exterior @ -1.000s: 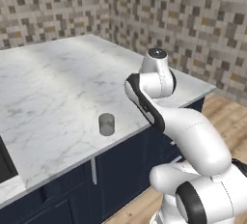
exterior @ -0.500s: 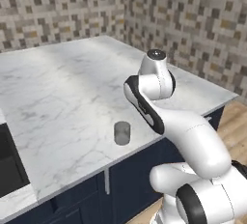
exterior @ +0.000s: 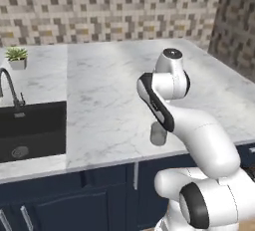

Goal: Move the glass cup from next to the sink to the open cabinet. Then, move the bowl with the lemon to the fridge to clear the area for faucet cleaning.

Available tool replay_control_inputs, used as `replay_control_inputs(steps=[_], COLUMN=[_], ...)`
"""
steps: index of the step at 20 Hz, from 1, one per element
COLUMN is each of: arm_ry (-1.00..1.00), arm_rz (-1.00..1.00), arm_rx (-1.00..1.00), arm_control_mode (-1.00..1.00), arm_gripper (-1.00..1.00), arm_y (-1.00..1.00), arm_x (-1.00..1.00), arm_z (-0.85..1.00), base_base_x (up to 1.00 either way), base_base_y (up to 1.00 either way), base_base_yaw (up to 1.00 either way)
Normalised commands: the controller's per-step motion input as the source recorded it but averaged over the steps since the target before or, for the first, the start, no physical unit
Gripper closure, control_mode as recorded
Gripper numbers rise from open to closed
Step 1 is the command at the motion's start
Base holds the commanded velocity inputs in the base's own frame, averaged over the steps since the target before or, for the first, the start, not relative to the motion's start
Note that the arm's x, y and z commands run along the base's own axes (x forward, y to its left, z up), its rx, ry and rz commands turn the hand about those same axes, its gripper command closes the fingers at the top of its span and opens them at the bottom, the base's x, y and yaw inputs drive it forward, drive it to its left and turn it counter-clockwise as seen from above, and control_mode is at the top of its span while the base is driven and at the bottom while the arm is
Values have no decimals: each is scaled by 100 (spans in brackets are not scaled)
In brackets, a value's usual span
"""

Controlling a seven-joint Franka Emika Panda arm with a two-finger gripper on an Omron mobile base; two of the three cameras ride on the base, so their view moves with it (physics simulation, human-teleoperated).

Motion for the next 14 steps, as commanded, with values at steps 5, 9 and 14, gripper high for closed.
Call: replay_control_inputs(steps=[5, 9, 14], arm_ry=[0, 0, 0], arm_rz=[0, 0, 0], arm_rx=[0, 0, 0], arm_control_mode=[100, 100, 100], arm_gripper=[-100, -100, -100], arm_y=[0, 0, 0], arm_x=[0, 0, 0], arm_z=[0, 0, 0], base_base_x=[4, 0, -31], base_base_y=[-1, 0, -35], base_base_yaw=[63, 1, -38])
